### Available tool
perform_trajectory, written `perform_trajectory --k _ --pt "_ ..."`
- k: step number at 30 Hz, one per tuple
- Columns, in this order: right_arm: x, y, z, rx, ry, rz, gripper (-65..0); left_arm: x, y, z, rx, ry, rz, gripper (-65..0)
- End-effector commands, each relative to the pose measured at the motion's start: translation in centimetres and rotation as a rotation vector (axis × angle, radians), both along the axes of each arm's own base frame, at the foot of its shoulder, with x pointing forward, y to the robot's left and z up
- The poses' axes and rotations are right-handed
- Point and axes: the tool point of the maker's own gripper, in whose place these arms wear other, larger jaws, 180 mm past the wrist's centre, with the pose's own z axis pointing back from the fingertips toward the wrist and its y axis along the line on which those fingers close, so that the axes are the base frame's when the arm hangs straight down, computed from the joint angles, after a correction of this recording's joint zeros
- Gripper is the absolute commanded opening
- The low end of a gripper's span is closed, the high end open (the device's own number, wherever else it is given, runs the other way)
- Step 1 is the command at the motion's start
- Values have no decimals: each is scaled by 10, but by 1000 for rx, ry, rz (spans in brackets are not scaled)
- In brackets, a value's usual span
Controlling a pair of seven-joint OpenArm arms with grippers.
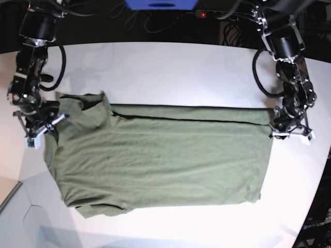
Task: Layout the t-shirt on the table in an organized manner, then fold the t-shirt properly
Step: 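Hold the folded edge with both grippers and adjust the left gripper's corner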
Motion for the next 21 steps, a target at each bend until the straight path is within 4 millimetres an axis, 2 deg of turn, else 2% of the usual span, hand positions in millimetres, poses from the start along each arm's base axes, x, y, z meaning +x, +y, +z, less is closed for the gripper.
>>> perform_trajectory --k 1,4,7,10,13,15,18,21 --pt "11 -6 18 -18 -57 2 -493 14 8 24 25 -67 6 -415" --pt "10 -6 18 -18 -56 2 -494 8 10 38 58 -91 -9 -415" --pt "10 -6 18 -18 -56 2 -494 1 5 64 112 -151 -34 -415" --pt "10 -6 18 -18 -56 2 -494 -8 2 79 152 -178 -56 -415" --pt "10 -6 18 -18 -56 2 -494 -25 0 63 154 -133 -66 -415" --pt "10 -6 18 -18 -56 2 -492 -36 1 43 137 -80 -60 -415" --pt "11 -6 19 -16 -59 2 -491 -45 -7 20 115 -22 -78 -415" --pt "12 -6 20 -16 -62 2 -490 -51 -14 9 111 8 -99 -415"
